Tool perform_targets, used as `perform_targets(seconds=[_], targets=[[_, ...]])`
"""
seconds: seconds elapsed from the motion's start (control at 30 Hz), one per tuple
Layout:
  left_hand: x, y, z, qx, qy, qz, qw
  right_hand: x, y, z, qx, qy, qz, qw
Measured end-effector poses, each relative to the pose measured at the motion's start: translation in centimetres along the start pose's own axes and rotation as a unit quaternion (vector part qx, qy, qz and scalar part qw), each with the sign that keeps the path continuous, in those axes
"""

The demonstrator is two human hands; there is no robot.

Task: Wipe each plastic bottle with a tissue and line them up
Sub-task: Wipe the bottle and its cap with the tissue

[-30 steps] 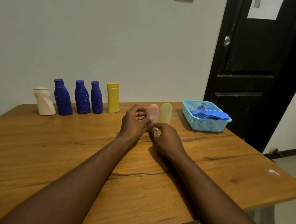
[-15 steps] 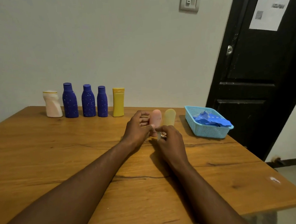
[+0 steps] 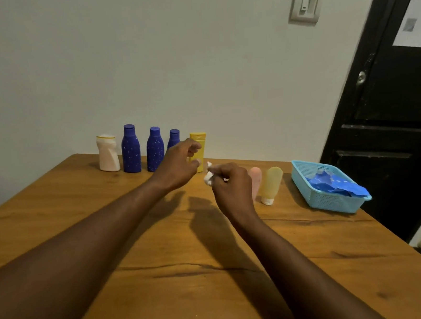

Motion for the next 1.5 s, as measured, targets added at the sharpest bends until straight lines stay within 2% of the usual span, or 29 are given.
perform_targets(seconds=[0.13,0.27,0.47,0.57,0.77,0.97,1.13,1.3,1.5], targets=[[2.2,-3.6,-0.8,-0.009,-0.126,-0.015,0.992,-3.5,-1.8,3.1,-0.085,-0.092,0.023,0.992],[2.0,-7.9,-0.3,-0.019,-0.267,-0.052,0.962,-5.0,-2.5,5.9,-0.127,-0.158,0.047,0.978],[-0.6,-13.0,-0.3,0.018,-0.425,-0.135,0.895,-5.3,-2.4,7.4,-0.126,-0.117,0.019,0.985],[-1.3,-13.7,-0.9,0.064,-0.453,-0.171,0.873,-5.6,-2.4,6.6,-0.098,-0.093,-0.008,0.991],[-0.8,-13.3,-0.6,0.080,-0.393,-0.155,0.903,-5.6,-2.7,5.8,-0.080,-0.063,-0.012,0.995],[1.1,-9.9,0.9,0.082,-0.218,-0.156,0.960,-3.9,-2.3,3.8,-0.016,-0.050,0.031,0.998],[1.8,-3.8,2.1,0.095,-0.102,-0.152,0.979,-2.9,-1.4,1.5,0.050,-0.044,0.071,0.995],[2.6,1.7,1.4,0.110,-0.011,-0.061,0.992,-3.3,-0.2,-0.1,0.076,-0.040,0.055,0.995],[3.0,4.5,0.3,0.109,0.068,0.007,0.992,-4.2,0.2,-1.1,0.084,-0.017,0.017,0.996]])
Point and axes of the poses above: each hand's wrist, its own y-axis away from the middle knuckle, its own x-axis out of the back of the hand, z = x × y, the point moved 8 cm from there along -y, towards the middle knuckle, and after that the axes turned 10 degrees about -z, right-handed, at the moved point
